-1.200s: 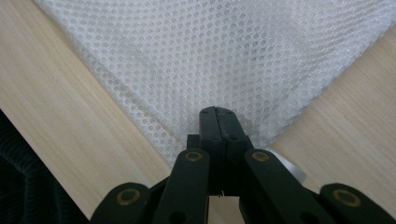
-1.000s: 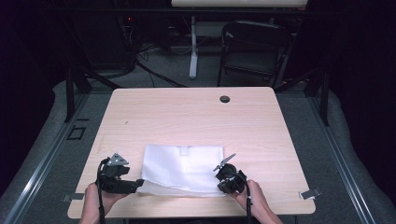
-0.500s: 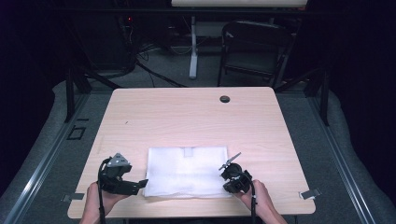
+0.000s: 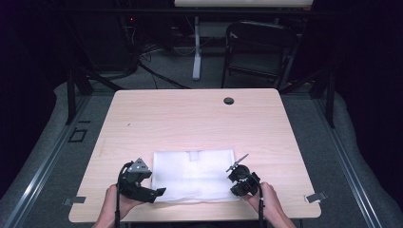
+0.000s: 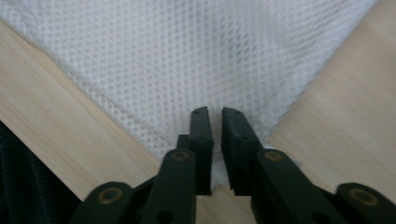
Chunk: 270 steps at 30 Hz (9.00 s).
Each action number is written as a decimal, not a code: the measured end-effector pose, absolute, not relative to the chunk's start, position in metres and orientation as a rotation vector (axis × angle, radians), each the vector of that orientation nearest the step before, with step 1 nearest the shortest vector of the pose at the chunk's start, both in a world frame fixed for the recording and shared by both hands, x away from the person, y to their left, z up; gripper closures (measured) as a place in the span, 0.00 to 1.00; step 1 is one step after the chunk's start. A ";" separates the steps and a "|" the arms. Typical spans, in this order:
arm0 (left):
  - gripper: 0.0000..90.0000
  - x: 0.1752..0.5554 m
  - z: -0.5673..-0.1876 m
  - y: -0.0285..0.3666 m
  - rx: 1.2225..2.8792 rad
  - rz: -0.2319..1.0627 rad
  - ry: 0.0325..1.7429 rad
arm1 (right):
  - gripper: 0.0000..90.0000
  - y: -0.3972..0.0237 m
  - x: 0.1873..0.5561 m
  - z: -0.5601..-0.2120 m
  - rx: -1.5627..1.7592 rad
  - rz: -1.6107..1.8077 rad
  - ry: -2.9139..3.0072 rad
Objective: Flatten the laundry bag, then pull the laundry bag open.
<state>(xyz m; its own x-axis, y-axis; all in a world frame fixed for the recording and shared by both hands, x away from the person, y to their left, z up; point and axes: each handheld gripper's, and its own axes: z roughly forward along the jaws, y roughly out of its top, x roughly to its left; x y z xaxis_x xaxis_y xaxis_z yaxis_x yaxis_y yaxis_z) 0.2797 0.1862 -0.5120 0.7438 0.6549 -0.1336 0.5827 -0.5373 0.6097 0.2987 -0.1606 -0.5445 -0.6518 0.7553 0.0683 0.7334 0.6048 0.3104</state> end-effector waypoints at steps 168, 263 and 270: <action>1.00 0.323 -0.501 0.114 2.387 0.121 0.765 | 1.00 -0.101 0.272 -0.556 0.806 0.625 2.824; 0.27 0.455 -0.438 0.106 2.124 0.481 1.076 | 0.85 -0.110 0.273 -0.553 0.872 0.697 2.916; 0.17 0.431 -0.445 0.118 2.125 0.425 1.030 | 0.43 -0.122 0.278 -0.531 0.894 0.820 2.874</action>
